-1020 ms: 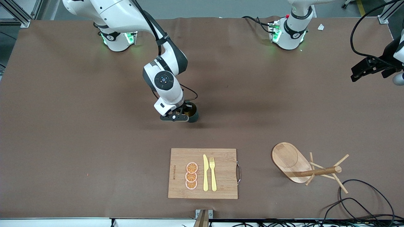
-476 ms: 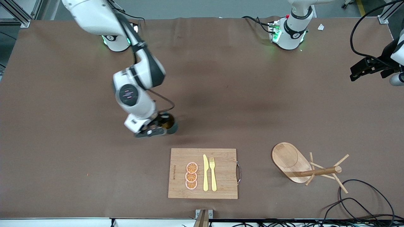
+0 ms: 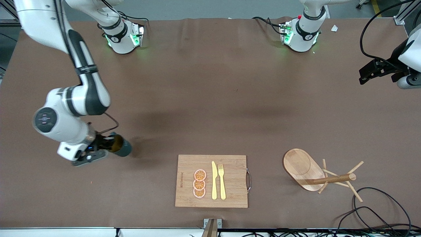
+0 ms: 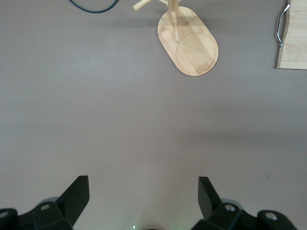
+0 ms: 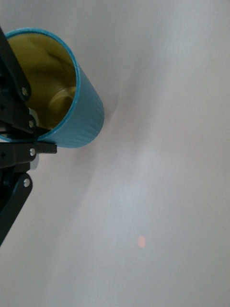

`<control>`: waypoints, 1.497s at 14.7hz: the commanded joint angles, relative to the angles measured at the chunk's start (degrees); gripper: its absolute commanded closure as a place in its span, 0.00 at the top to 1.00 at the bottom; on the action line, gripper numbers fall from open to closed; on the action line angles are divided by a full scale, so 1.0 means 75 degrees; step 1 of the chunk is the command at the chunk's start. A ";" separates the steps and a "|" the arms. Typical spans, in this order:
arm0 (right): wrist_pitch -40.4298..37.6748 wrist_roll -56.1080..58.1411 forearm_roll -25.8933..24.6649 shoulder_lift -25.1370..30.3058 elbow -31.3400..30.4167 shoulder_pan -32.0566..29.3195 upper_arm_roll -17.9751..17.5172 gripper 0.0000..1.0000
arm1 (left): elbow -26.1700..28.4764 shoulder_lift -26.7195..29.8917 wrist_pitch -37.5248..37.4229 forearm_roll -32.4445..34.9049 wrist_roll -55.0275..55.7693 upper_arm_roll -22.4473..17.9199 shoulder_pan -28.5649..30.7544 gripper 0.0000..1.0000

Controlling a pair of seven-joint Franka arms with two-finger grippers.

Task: Transfer cup from left to right arm and place
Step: 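Carry the mug with the right gripper away from the cutting board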

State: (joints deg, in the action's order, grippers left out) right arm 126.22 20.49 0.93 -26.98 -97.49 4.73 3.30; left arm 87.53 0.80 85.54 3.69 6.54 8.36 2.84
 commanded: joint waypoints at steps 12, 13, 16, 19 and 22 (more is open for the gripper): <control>0.0982 0.1850 -0.0393 -0.0351 -0.1064 -0.1439 -0.0194 0.07 | 0.0048 0.0011 0.0337 0.0013 -0.0145 -0.0002 -0.0062 1.00; 0.0995 0.1827 -0.0347 -0.0386 -0.1053 -0.1427 -0.0194 0.14 | 0.0048 0.0011 0.0360 0.0012 -0.0145 -0.0002 -0.0074 1.00; 0.0925 0.1745 -0.0346 -0.0375 -0.0878 -0.1439 -0.0194 0.92 | 0.0060 0.0011 0.0360 0.0012 -0.0145 0.0045 -0.0086 1.00; 0.0249 0.1454 -0.0334 -0.0014 -0.0259 -0.1392 -0.0194 1.00 | 0.0048 -0.0001 0.0372 0.0012 -0.0157 0.0045 -0.0015 1.00; -0.0911 0.0660 -0.0334 0.0736 0.0305 -0.1264 -0.0252 1.00 | 0.0048 -0.0001 0.0372 0.0024 -0.0145 0.0045 -0.0039 1.00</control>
State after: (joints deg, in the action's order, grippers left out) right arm 124.89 30.41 -1.15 -26.82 -96.26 -4.70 2.53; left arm 87.66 0.53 87.75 3.69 6.53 8.72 2.55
